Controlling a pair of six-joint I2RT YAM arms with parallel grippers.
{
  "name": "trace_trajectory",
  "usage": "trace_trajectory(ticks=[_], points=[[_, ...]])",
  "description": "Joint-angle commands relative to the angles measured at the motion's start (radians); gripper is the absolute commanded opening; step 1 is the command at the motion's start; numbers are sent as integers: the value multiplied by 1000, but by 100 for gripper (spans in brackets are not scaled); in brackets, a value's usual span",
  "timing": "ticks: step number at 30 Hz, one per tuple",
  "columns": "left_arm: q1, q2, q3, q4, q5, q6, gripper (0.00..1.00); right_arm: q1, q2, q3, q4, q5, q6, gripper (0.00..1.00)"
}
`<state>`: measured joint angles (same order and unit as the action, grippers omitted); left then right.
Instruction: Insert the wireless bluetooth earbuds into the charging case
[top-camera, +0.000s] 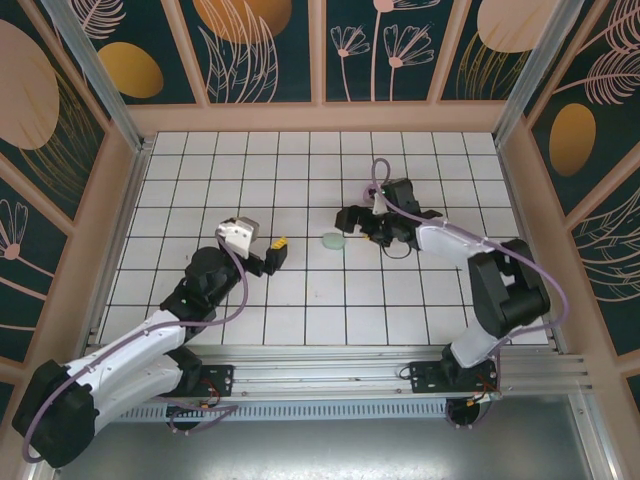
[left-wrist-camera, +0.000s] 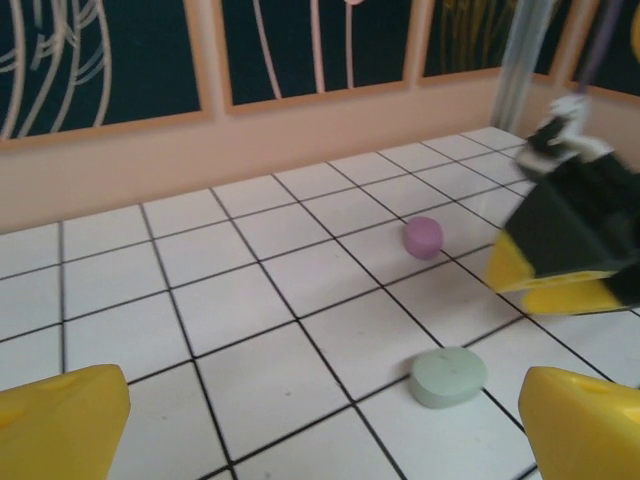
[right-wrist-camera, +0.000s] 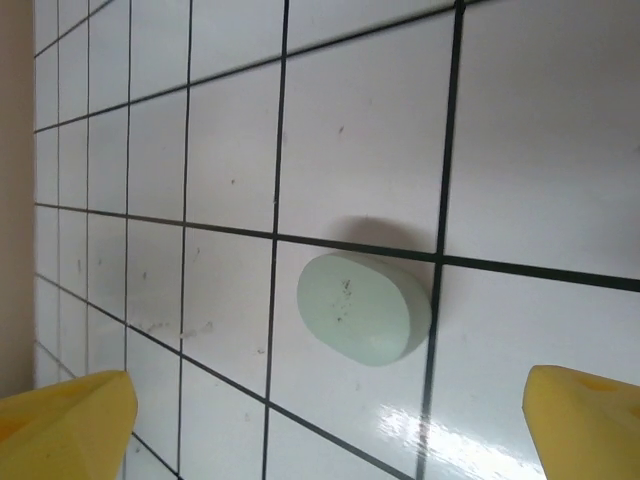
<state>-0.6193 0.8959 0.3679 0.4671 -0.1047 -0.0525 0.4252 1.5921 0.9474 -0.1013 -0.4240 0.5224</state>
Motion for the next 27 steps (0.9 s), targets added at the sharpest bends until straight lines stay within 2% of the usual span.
trace_trajectory(ticks=[1, 5, 8, 11, 16, 18, 19, 23, 27], points=[[34, 34, 80, -48, -98, 25, 98, -3, -129, 18, -122, 219, -100, 99], [158, 101, 144, -90, -82, -32, 98, -30, -293, -38, -126, 419, -152, 99], [254, 158, 161, -71, -69, -90, 99, -77, -425, -124, -60, 547, -171, 99], [311, 238, 165, -27, -73, -111, 99, -142, -548, -236, 58, 577, -230, 99], [384, 363, 128, 94, -153, -170, 99, -172, -704, -493, 373, 705, -480, 99], [399, 382, 91, 184, -166, -162, 99, -192, -729, -569, 463, 730, -531, 99], [405, 384, 97, 176, -185, -153, 99, -216, -728, -592, 490, 726, -532, 99], [414, 377, 53, 295, -252, -84, 99, -336, -684, -652, 576, 625, -482, 99], [426, 413, 10, 397, -274, 19, 99, -413, -629, -746, 774, 589, -473, 99]])
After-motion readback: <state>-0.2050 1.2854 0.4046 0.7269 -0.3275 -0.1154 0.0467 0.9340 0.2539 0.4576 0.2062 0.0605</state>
